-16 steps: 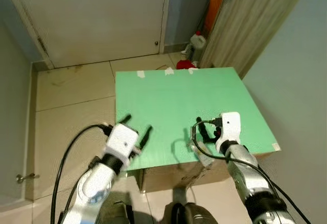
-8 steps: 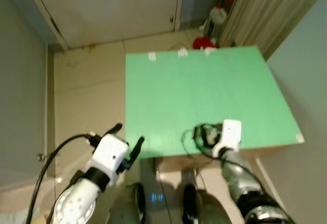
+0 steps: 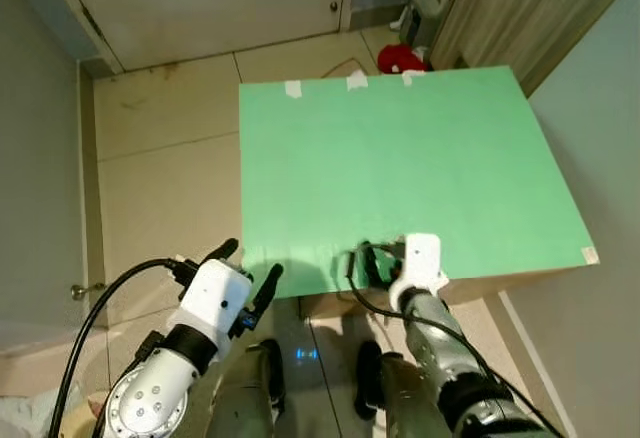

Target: Hang keys on a hook

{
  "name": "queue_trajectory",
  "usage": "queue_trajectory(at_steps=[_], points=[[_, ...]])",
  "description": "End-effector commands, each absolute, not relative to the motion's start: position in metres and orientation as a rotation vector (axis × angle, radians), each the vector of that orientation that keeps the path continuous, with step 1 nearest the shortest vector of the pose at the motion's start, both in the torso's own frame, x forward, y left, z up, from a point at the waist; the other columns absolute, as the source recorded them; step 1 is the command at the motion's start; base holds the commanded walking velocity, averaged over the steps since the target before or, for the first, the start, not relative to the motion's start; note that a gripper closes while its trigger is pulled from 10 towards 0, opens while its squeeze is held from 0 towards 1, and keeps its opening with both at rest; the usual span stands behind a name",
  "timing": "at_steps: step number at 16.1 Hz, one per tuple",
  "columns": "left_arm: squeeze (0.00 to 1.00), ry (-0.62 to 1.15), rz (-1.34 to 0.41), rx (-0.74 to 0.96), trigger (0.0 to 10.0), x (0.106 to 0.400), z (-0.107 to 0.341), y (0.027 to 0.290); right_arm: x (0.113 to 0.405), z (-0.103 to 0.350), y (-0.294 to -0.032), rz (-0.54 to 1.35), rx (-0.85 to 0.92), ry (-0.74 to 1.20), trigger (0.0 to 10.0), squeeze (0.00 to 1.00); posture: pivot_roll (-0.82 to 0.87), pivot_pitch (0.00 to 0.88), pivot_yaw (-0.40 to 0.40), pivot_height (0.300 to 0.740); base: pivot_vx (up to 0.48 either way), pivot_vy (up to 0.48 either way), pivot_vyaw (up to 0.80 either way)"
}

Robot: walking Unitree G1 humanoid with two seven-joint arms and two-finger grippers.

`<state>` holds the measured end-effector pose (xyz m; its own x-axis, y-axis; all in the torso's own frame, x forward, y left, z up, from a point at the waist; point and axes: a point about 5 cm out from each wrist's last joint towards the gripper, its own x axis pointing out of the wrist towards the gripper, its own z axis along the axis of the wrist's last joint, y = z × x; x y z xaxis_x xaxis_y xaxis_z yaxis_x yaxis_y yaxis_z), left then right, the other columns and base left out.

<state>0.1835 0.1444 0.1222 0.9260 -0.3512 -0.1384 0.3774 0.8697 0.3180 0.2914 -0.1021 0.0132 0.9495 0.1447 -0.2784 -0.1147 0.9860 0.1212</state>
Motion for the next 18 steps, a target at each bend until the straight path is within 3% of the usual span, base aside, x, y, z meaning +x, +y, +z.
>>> queue_trajectory(at_steps=[1, 4, 10, 18], points=[[0.00, 0.083, -0.394, 0.341, 10.0, 0.179, 0.123, 0.140, 0.286, 0.008, -0.100, 0.131, 0.033, 0.288, 10.0, 0.00, 0.20, 0.376, -0.032, 0.722, 0.000, 0.000, 0.00], [0.00, 0.085, -0.392, 0.337, 10.0, 0.178, 0.124, 0.140, 0.289, 0.011, -0.103, 0.087, -0.030, 0.256, 10.0, 0.00, 0.21, 0.384, -0.032, 0.722, 0.000, 0.000, 0.00], [0.00, 0.108, -0.399, 0.331, 10.0, 0.169, 0.123, 0.138, 0.287, 0.004, -0.134, -0.073, -0.112, 0.286, 10.0, 0.00, 0.22, 0.406, -0.022, 0.722, 0.000, 0.000, 0.00], [0.00, 0.115, -0.405, 0.338, 10.0, 0.168, 0.122, 0.137, 0.286, 0.001, -0.115, -0.025, -0.022, 0.322, 10.0, 0.00, 0.22, 0.395, -0.020, 0.722, 0.000, 0.000, 0.00]])
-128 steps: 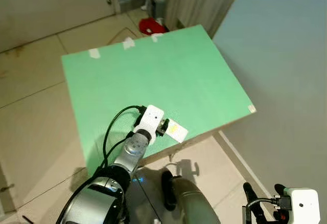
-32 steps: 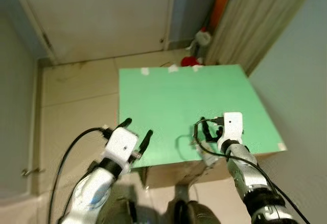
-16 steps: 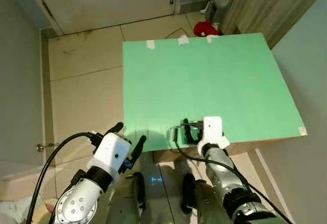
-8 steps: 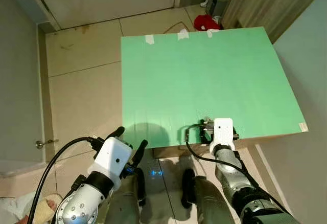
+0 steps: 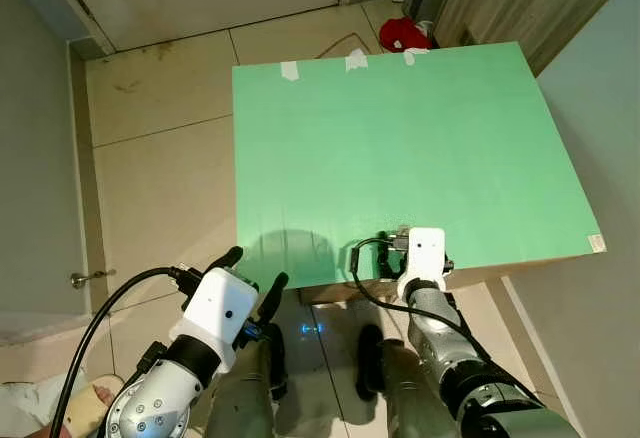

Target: Hang keys on a hook

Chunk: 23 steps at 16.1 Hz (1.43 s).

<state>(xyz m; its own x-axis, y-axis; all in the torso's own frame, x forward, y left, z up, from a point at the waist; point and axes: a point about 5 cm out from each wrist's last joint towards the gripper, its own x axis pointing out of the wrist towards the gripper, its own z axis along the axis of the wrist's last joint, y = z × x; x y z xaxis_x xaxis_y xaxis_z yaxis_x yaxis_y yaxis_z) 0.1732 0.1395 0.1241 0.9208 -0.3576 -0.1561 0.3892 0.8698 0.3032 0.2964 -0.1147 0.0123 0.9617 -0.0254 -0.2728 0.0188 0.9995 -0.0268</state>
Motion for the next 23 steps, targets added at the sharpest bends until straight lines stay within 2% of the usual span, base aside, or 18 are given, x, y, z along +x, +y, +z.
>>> queue_trajectory(at_steps=[1, 3, 5, 6, 7, 10, 23], points=[[0.00, 0.116, -0.404, 0.338, 10.0, 0.168, 0.122, 0.138, 0.286, 0.001, -0.114, -0.020, -0.028, 0.322, 10.0, 0.00, 0.22, 0.396, -0.021, 0.722, 0.000, 0.000, 0.00], [0.00, 0.119, -0.401, 0.337, 10.0, 0.167, 0.122, 0.137, 0.285, 0.000, -0.113, -0.013, -0.032, 0.327, 10.0, 0.00, 0.23, 0.397, -0.022, 0.722, 0.000, 0.000, 0.00], [0.00, 0.122, -0.396, 0.339, 10.0, 0.166, 0.122, 0.138, 0.286, -0.002, -0.115, -0.063, 0.064, 0.368, 10.0, 0.00, 0.24, 0.403, -0.021, 0.722, 0.000, 0.000, 0.00], [0.00, 0.123, -0.394, 0.339, 10.0, 0.166, 0.122, 0.139, 0.288, -0.001, -0.115, -0.073, 0.066, 0.364, 8.5, 0.00, 0.24, 0.403, -0.021, 0.722, 0.000, 0.000, 0.00], [0.00, 0.124, -0.392, 0.340, 10.0, 0.166, 0.122, 0.139, 0.291, 0.003, -0.118, -0.093, 0.041, 0.344, 0.0, 0.00, 0.23, 0.409, -0.020, 0.722, 0.000, 0.000, 0.00], [0.00, 0.127, -0.392, 0.338, 10.0, 0.166, 0.122, 0.139, 0.295, 0.009, -0.118, -0.094, -0.036, 0.301, 0.0, 0.00, 0.23, 0.425, -0.019, 0.722, 0.000, 0.000, 0.00], [0.00, 0.140, -0.373, 0.359, 10.0, 0.167, 0.122, 0.145, 0.291, 0.006, -0.108, -0.064, -0.032, 0.309, 0.0, 0.00, 0.23, 0.451, -0.013, 0.722, 0.000, 0.000, 0.00]])
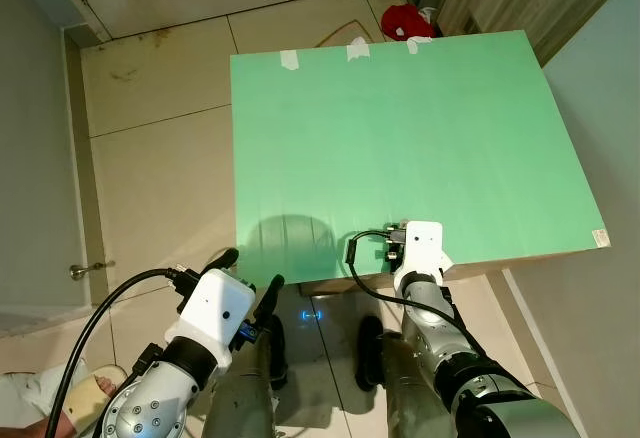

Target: Hang keys on a hook

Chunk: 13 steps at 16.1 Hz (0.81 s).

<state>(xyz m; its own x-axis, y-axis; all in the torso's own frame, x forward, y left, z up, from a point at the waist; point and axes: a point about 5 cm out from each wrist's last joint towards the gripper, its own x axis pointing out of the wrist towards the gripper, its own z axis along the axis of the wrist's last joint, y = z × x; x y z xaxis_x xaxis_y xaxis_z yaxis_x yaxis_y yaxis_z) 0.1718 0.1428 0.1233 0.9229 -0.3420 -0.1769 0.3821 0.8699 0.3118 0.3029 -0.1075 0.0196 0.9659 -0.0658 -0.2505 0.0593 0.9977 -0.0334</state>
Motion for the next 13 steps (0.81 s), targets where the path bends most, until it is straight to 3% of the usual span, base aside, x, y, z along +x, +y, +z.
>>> queue_trajectory(at_steps=[1, 11, 13], points=[[0.00, 0.140, -0.373, 0.360, 10.0, 0.167, 0.122, 0.145, 0.291, 0.006, -0.109, -0.064, -0.030, 0.310, 0.0, 0.00, 0.23, 0.451, -0.013, 0.722, 0.000, 0.000, 0.00], [0.00, 0.138, -0.372, 0.369, 10.0, 0.168, 0.121, 0.146, 0.287, 0.003, -0.121, -0.052, -0.029, 0.298, 0.0, 0.00, 0.22, 0.456, -0.014, 0.722, 0.000, 0.000, 0.00], [0.00, 0.132, -0.378, 0.370, 10.0, 0.170, 0.121, 0.144, 0.288, 0.004, -0.122, -0.080, 0.058, 0.304, 0.0, 0.00, 0.21, 0.455, -0.014, 0.722, 0.000, 0.000, 0.00]])
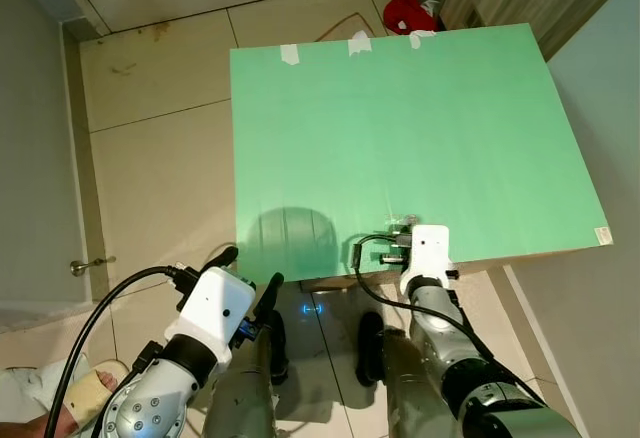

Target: Hang keys on a hook

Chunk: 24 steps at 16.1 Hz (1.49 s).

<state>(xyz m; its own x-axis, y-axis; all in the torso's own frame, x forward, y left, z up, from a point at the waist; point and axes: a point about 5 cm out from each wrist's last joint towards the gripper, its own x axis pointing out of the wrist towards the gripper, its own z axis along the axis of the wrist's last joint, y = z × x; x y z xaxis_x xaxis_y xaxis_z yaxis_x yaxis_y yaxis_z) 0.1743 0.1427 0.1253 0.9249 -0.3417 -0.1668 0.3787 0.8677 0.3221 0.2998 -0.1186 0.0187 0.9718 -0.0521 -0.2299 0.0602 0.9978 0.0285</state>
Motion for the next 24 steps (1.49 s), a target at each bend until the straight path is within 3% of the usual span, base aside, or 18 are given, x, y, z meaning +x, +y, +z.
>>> queue_trajectory(at_steps=[1, 5, 9, 13, 14, 19, 21, 24], points=[[0.00, 0.133, -0.377, 0.372, 10.0, 0.171, 0.121, 0.145, 0.289, 0.004, -0.122, -0.097, 0.105, 0.313, 0.0, 0.00, 0.21, 0.455, -0.014, 0.722, 0.000, 0.000, 0.00], [0.00, 0.138, -0.371, 0.364, 10.0, 0.172, 0.117, 0.143, 0.303, 0.030, -0.106, -0.050, 0.178, 0.183, 0.0, 0.00, 0.18, 0.448, -0.024, 0.722, 0.000, 0.000, 0.00], [0.00, 0.136, -0.372, 0.361, 10.0, 0.174, 0.116, 0.142, 0.307, 0.041, -0.107, -0.040, 0.197, 0.128, 0.0, 0.00, 0.18, 0.445, -0.028, 0.722, 0.000, 0.000, 0.00], [0.00, 0.151, -0.362, 0.337, 10.0, 0.181, 0.107, 0.139, 0.322, 0.100, -0.114, 0.041, 0.208, -0.083, 0.0, 0.00, 0.15, 0.399, -0.059, 0.722, 0.000, 0.000, 0.00], [0.00, 0.172, -0.334, 0.314, 10.0, 0.191, 0.100, 0.138, 0.324, 0.122, -0.124, 0.083, 0.200, -0.135, 0.0, 0.00, 0.11, 0.352, -0.077, 0.722, 0.000, 0.000, 0.00], [0.00, 0.197, -0.283, 0.252, 10.0, 0.233, 0.090, 0.144, 0.312, 0.146, -0.159, 0.118, 0.132, -0.150, 0.0, 0.00, 0.03, 0.220, -0.089, 0.722, 0.000, 0.000, 0.00], [0.00, 0.173, -0.230, 0.241, 10.0, 0.256, 0.093, 0.159, 0.298, 0.144, -0.169, 0.135, 0.097, -0.127, 0.0, 0.00, -0.04, 0.108, -0.034, 0.722, 0.000, 0.000, 0.00], [0.00, 0.140, -0.160, 0.143, 10.0, 0.278, 0.104, 0.177, 0.275, 0.123, -0.185, 0.134, 0.027, -0.072, 0.0, 0.00, -0.05, 0.052, 0.000, 0.722, 0.000, 0.000, 0.00]])
